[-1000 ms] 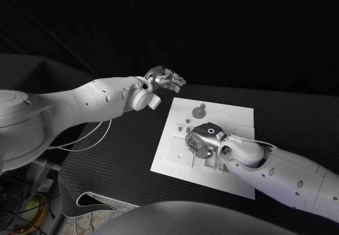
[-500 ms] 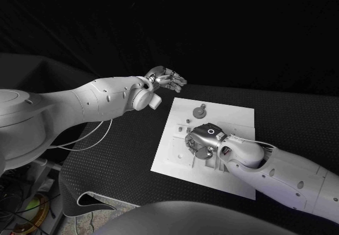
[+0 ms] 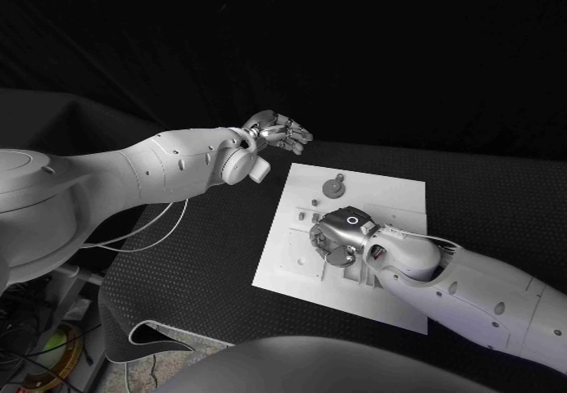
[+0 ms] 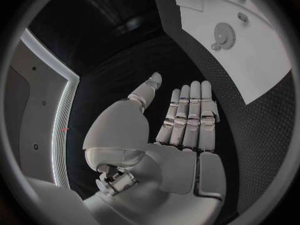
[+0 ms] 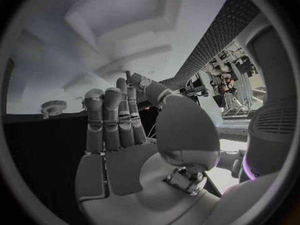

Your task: Assemble the parts on the task board

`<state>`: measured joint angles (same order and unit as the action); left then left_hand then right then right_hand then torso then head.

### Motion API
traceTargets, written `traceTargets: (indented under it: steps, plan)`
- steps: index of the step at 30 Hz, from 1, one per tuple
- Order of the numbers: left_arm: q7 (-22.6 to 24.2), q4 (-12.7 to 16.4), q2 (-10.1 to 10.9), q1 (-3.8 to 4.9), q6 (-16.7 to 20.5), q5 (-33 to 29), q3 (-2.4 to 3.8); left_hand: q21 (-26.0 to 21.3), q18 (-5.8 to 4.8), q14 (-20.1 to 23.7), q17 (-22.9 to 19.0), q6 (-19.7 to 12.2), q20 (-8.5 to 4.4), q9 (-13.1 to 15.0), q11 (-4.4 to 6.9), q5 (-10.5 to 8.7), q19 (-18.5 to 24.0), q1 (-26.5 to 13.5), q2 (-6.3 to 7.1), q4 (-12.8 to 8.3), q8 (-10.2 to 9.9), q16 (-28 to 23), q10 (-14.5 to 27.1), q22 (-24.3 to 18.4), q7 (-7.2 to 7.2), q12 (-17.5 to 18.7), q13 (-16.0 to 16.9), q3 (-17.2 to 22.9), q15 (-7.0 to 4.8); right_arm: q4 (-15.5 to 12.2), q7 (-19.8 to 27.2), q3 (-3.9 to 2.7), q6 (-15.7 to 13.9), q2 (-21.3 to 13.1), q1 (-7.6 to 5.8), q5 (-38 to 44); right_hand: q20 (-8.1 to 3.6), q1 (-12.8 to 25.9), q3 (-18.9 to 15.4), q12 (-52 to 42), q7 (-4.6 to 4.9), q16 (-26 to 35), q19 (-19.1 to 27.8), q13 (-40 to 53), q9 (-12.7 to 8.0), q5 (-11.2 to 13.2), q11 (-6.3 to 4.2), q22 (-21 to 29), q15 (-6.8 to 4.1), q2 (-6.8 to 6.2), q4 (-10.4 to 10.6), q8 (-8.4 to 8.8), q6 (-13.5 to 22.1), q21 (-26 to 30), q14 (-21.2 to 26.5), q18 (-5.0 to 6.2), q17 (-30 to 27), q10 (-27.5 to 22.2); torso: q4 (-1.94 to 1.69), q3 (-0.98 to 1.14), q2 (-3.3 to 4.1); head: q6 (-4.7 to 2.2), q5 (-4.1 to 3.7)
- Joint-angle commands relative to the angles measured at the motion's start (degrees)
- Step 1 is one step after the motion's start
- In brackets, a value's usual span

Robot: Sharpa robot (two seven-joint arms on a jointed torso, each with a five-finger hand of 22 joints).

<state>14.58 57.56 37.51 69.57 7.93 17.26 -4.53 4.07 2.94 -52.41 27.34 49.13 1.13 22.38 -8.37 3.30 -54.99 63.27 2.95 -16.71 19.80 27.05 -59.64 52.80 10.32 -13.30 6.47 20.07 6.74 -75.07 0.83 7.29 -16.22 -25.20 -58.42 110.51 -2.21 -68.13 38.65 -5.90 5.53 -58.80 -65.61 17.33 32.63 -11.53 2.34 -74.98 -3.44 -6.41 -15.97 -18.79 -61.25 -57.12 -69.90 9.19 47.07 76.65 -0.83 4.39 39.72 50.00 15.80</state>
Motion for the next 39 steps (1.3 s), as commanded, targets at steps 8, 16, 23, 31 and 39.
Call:
traceTargets:
  steps: [8,16,23,31,39]
  plan:
    - [0.4,0.0,-0.1,0.16,-0.2,0.2,0.04,0.0,0.81,-0.2,0.1,-0.4,0.12,-0.1,-0.08,-0.14,0.1,0.4,-0.03,0.0,-0.1,-0.4,-0.2,-0.1,-0.07,0.3,-0.1,-0.3,0.21,0.7,0.0,0.24,3.1,0.3,0.11,0.7,-0.37,0.2,0.3,0.1,0.09,0.4,0.1,0.1,0.1,-0.3,0.21,-0.9,-0.28,0.57,-0.2,-0.10,0.0,-0.1,0.2,5.81,0.1,0.3,0.05,0.01,0.00,0.00,-0.09]
    - [0.4,0.0,-0.2,0.18,-0.3,0.2,0.04,0.0,0.81,-0.3,0.2,-0.4,0.12,-0.1,-0.09,-0.14,0.1,0.4,-0.03,0.0,-0.1,-0.4,-0.2,-0.1,-0.07,0.3,-0.1,-0.3,0.21,1.3,1.5,0.44,2.1,0.7,0.11,-2.0,0.04,0.9,-0.1,1.6,2.01,0.8,1.1,-0.3,-0.7,-0.2,1.26,-0.7,0.77,-0.85,-0.2,2.51,4.6,0.5,1.5,5.81,0.5,-2.1,0.05,-0.01,0.01,0.00,-0.13]
    - [0.3,0.0,-0.1,0.20,-0.3,0.2,0.04,0.0,0.81,-0.3,0.2,-0.4,0.12,-0.1,-0.09,-0.15,0.1,0.4,-0.01,0.0,-0.1,-0.5,-0.2,-0.2,-0.06,0.3,-0.2,-0.3,0.21,1.0,1.5,0.47,1.4,0.4,0.09,-2.6,0.60,2.8,-2.9,2.3,4.34,1.0,1.8,-0.6,-1.8,-0.2,2.37,-0.6,1.78,-3.19,0.1,5.24,10.1,0.9,2.8,5.81,1.0,-5.1,0.07,-0.04,-0.01,0.00,-0.22]
    - [0.2,0.0,0.1,0.21,-0.3,0.4,0.04,0.0,0.83,-0.3,0.3,-0.4,0.10,-0.1,-0.09,-0.15,0.1,0.5,0.04,0.0,-0.2,-0.5,-0.2,-0.2,-0.06,0.3,-0.2,-0.3,0.19,-0.4,0.5,0.46,0.7,-1.0,0.05,-2.4,0.89,4.2,-4.6,2.3,4.76,1.2,2.2,-1.3,-2.2,-0.2,3.83,-0.7,3.18,-5.96,1.4,5.68,11.5,1.0,4.1,5.81,1.3,-9.7,0.09,-0.06,-0.01,0.00,-0.26]
    - [0.2,-0.3,0.1,0.22,-0.2,0.4,0.03,0.0,0.82,-0.4,0.3,-0.4,0.12,-0.1,-0.10,-0.16,0.1,0.4,0.11,0.0,-0.2,-0.5,-0.2,-0.2,-0.05,0.3,-0.3,-0.4,0.19,-2.6,0.0,0.43,-0.9,-2.8,-0.37,-2.2,0.93,4.3,-4.8,2.2,4.85,1.1,2.4,-1.4,-2.3,-0.2,4.14,-0.7,3.49,-6.42,2.0,5.66,11.7,1.0,4.4,5.81,1.5,-10.7,0.13,0.02,-0.02,0.00,-0.51]
